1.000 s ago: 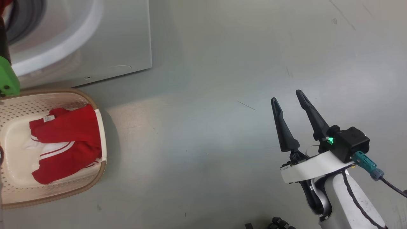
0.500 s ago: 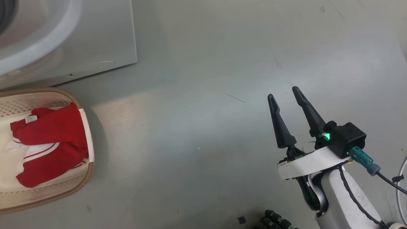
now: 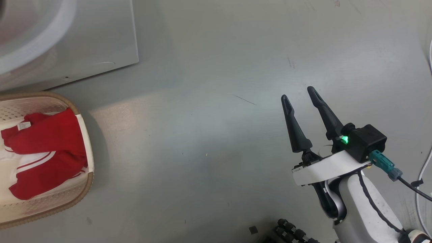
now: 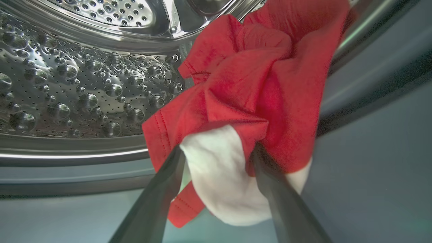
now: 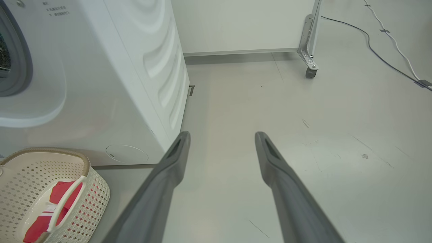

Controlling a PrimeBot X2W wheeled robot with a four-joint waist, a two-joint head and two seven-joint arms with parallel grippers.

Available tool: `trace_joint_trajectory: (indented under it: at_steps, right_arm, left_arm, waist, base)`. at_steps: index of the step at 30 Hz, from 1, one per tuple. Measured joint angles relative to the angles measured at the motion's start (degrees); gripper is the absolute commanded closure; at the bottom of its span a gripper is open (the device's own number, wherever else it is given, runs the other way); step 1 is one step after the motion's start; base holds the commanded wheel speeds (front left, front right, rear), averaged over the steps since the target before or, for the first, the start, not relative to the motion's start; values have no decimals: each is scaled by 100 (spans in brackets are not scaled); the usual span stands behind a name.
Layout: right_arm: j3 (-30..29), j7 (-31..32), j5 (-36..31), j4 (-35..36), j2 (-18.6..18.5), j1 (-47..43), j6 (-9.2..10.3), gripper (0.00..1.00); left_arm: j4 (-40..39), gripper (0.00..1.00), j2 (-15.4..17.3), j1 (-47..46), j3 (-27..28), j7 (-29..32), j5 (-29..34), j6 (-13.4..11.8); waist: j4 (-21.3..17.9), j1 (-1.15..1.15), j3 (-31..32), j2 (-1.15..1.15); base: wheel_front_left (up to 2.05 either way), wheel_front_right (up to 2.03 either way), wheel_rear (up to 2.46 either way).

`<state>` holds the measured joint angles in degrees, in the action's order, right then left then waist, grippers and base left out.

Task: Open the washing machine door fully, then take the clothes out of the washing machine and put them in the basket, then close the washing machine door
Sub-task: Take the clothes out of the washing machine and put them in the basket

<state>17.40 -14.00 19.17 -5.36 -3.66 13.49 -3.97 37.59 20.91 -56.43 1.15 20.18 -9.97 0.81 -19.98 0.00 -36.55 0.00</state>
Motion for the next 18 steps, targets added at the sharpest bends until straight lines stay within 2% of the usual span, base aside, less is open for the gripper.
trace_joint_trajectory:
  at_steps: [7, 8, 9, 10, 18]
  right_arm:
    - [8, -11, 0, -53, 10, 41, -1, 0]
    - [9, -13, 0, -56, 11, 46, -1, 0]
    - [9, -18, 0, -58, 12, 53, -1, 0]
    - [9, -18, 0, -62, 14, 65, -1, 0]
    - [-43, -19, -1, -120, 18, 141, 0, 0]
  left_arm:
    - [215, 0, 2, -205, 36, 25, 9, -57]
    - [248, 22, 2, -229, 52, 25, 8, -57]
    - [274, 71, 2, -246, 57, 25, 8, -57]
    - [286, 100, 0, -255, 57, 14, 5, -57]
    - [502, 100, -122, -291, 21, -219, -3, -57]
  waist:
    - [-36, 0, -66, 0]
    - [-40, 0, -73, 0]
    - [-43, 0, -79, 0]
    - [-46, 0, -85, 0]
    - [-6, 0, -52, 0]
  base:
    - [0, 0, 0]
    - [0, 0, 0]
    - [0, 0, 0]
    - [0, 0, 0]
    - [0, 0, 0]
